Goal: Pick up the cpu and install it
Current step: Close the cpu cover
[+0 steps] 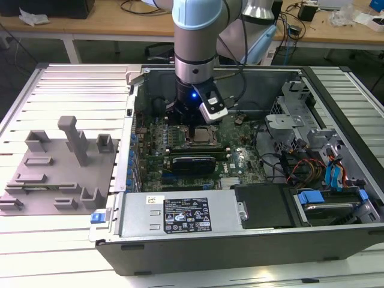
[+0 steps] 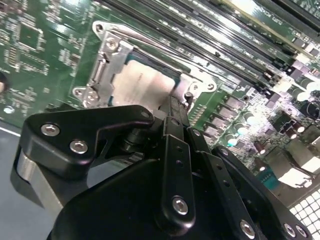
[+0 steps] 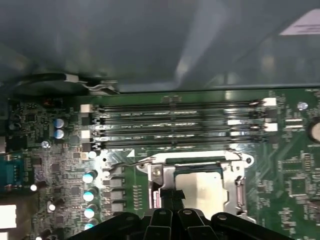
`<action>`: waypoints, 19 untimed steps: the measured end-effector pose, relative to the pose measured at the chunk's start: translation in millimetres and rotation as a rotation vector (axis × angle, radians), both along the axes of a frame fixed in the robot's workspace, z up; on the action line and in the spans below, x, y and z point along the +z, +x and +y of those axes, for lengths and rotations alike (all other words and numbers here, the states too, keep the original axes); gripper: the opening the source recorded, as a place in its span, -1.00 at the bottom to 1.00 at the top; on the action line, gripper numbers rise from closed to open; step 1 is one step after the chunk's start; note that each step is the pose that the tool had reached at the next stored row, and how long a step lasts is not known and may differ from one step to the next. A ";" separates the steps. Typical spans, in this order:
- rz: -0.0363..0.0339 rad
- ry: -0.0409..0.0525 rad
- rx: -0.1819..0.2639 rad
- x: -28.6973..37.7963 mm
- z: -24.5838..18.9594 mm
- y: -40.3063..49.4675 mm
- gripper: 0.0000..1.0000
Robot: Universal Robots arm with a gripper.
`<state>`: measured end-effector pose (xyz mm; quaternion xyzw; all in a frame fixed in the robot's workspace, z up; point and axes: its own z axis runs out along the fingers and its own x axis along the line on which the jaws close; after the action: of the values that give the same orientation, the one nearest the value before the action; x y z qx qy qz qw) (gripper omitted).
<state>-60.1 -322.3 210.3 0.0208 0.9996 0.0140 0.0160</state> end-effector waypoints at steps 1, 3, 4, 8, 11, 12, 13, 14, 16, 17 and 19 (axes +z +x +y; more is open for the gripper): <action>-0.0002 0.0000 0.000 -0.5 0.0 -1.4 -0.79; -0.0007 0.0003 0.000 -2.5 0.1 -4.4 -0.79; -0.0006 0.0002 0.000 -3.6 0.1 -5.9 -0.79; -0.0002 -0.0004 0.000 -5.5 -0.1 -7.7 -0.79; -0.0003 -0.0004 0.000 -6.8 0.0 -7.7 -0.79; -0.0003 -0.0004 0.000 -6.9 0.0 -7.7 -0.79; -0.0005 -0.0001 0.000 -7.1 0.0 -7.7 -0.79; -0.0005 0.0000 0.000 -7.1 0.0 -7.7 -0.79; -0.0006 0.0002 0.000 -6.9 0.1 -7.7 -0.79; -0.0011 0.0009 0.000 -6.2 0.2 -7.6 -0.79; -0.0007 0.0004 0.000 -4.6 0.1 -7.6 -0.79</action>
<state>-67.7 -322.2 205.7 0.0208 0.9995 0.0142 0.0164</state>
